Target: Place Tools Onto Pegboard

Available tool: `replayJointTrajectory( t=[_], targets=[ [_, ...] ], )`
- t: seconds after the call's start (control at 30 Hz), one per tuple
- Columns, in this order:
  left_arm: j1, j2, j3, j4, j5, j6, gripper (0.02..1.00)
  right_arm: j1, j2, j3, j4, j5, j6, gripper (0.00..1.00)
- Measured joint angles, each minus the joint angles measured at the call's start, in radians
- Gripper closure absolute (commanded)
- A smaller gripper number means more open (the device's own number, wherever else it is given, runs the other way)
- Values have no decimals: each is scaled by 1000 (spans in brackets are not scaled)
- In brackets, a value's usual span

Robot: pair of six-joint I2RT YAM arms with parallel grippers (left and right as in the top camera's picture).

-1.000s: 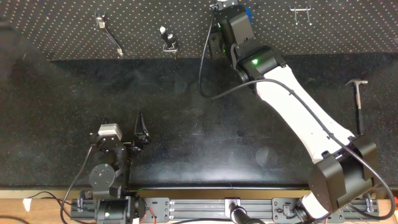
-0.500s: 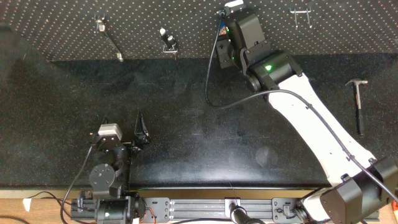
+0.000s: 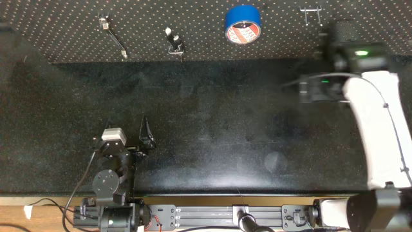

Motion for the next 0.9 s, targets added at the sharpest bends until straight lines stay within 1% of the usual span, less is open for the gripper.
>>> replayJointTrajectory(
  t=[0.03, 0.07, 0.1, 0.17, 0.2, 0.23, 0.27, 0.33, 0.47, 0.57, 0.7, 0.83, 0.9],
  targets=[
    [0, 0, 0, 0, 0, 0, 20, -93, 0, -27, 13, 0, -48, 23],
    [0, 0, 0, 0, 0, 0, 23, -196, 0, -60, 35, -9, -121, 25],
    [0, 0, 0, 0, 0, 0, 23, -297, 2, -93, 74, -40, -215, 23],
    [0, 0, 0, 0, 0, 0, 23, -437, 14, -134, 126, -96, -377, 23],
    [0, 0, 0, 0, 0, 0, 23, -513, 32, -145, 146, -110, -462, 23],
    [0, 0, 0, 0, 0, 0, 23, -568, 61, -148, 170, -122, -544, 23],
    [0, 0, 0, 0, 0, 0, 20, -593, 88, -148, 190, -129, -595, 23],
    [0, 0, 0, 0, 0, 0, 23, -606, 165, -148, 222, -136, -669, 23],
    [0, 0, 0, 0, 0, 0, 23, -605, 282, -151, 262, -142, -764, 23],
    [0, 0, 0, 0, 0, 0, 23, -605, 315, -152, 304, -143, -803, 23],
    [0, 0, 0, 0, 0, 0, 23, -600, 333, -152, 321, -139, -817, 23],
    [0, 0, 0, 0, 0, 0, 23, -561, 336, -152, 338, -138, -816, 23],
    [0, 0, 0, 0, 0, 0, 23, -550, 346, -152, 353, -112, -777, 23]
  ],
)
